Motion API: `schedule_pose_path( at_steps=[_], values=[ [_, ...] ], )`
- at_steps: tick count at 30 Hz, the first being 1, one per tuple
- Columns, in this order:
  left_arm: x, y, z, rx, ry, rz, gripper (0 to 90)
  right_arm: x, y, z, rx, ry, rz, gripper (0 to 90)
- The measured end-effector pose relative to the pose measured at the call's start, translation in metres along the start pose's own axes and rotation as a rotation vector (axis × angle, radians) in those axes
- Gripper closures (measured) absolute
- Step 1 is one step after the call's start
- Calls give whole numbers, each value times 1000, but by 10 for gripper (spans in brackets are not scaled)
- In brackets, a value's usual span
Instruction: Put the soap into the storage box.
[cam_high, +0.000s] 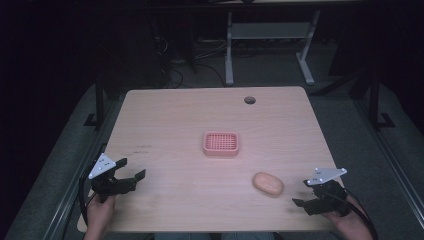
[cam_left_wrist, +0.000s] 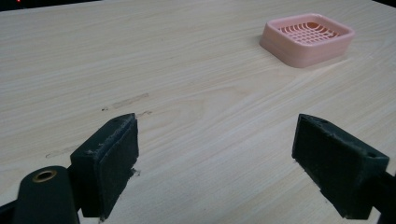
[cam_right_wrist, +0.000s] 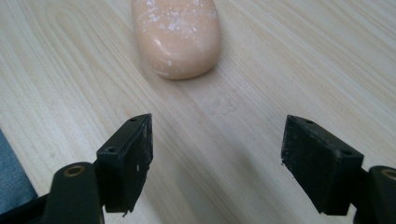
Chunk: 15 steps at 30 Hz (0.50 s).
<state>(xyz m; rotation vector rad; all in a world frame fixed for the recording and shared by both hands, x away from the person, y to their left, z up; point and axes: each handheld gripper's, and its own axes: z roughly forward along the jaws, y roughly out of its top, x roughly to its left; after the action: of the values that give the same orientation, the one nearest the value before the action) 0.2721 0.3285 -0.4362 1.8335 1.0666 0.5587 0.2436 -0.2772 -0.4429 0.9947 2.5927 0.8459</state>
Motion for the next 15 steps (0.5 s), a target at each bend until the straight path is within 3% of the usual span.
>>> schedule_pose_path(
  at_steps=[15],
  values=[
    [0, 0, -1, -5, 1, -3, 142, 0, 25, -5, 30, 9, -53, 247]
  ],
)
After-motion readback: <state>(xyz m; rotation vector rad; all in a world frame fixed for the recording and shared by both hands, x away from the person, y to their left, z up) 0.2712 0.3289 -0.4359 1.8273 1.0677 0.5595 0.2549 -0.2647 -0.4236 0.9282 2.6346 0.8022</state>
